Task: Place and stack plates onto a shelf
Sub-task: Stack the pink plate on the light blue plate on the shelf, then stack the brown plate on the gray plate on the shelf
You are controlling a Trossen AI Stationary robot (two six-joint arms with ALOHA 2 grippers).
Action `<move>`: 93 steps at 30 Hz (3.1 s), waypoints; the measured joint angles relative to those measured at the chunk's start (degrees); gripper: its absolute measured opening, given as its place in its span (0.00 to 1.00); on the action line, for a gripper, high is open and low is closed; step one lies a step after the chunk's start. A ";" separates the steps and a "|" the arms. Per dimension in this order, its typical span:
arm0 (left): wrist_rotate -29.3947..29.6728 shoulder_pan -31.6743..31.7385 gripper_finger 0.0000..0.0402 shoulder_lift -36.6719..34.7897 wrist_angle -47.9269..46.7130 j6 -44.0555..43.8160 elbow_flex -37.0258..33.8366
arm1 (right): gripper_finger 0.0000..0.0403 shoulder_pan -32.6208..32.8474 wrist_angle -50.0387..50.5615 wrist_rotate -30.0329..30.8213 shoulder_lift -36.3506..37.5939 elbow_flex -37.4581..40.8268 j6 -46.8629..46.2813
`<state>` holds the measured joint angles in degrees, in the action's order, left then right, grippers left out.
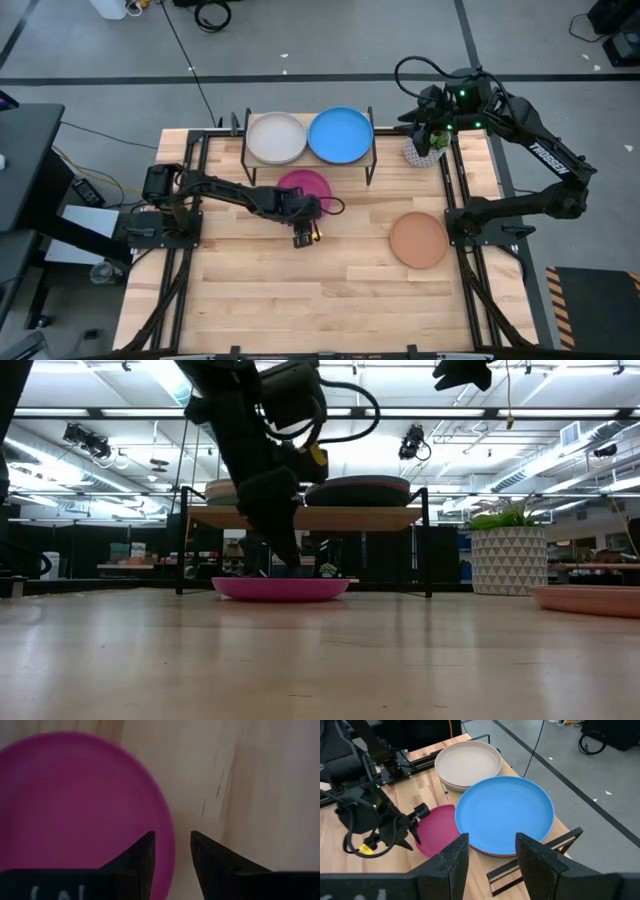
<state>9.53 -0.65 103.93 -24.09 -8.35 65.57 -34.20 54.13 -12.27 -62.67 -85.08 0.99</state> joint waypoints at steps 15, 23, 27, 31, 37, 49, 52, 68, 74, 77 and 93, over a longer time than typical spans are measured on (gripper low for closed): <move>0.20 -0.21 0.23 0.82 3.34 -0.03 -5.36 | 0.42 0.07 -0.02 0.17 0.02 0.00 -1.03; -11.59 0.95 0.04 0.05 3.09 -2.32 -2.32 | 0.42 0.07 -0.04 0.17 0.02 0.00 -0.99; -23.34 2.03 0.04 -2.94 3.23 -3.10 3.23 | 0.42 0.07 -0.03 0.17 0.02 0.00 -0.61; -32.07 4.73 0.04 -6.44 2.75 -6.75 9.76 | 0.42 0.07 -0.04 0.79 0.04 0.00 0.24; -37.74 10.41 0.04 -9.95 3.04 -10.97 21.83 | 0.42 0.06 -0.55 3.93 0.48 0.00 1.65; -23.20 18.92 0.04 -9.67 2.03 1.43 33.29 | 0.42 0.04 -3.06 8.17 2.51 0.00 1.77; -20.93 19.52 0.04 -7.34 0.83 3.98 33.17 | 0.42 0.04 -3.10 8.35 2.78 0.00 1.50; -11.13 18.51 0.23 0.36 -3.88 16.28 33.11 | 0.42 0.00 -3.04 8.20 2.78 0.00 -0.61; -12.49 18.47 0.40 -0.87 -2.26 10.22 33.39 | 0.42 0.01 0.91 3.13 2.78 0.00 -0.47; -17.85 18.50 0.42 -1.66 -2.07 5.81 35.71 | 0.42 0.35 7.04 -0.51 2.57 0.00 0.85; -17.03 9.08 0.40 -4.17 -21.54 3.01 41.38 | 0.42 7.76 19.81 -6.81 0.04 13.04 0.79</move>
<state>-7.49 8.43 99.76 -45.63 -5.34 106.95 -26.44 73.94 -19.09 -62.63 -72.04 1.79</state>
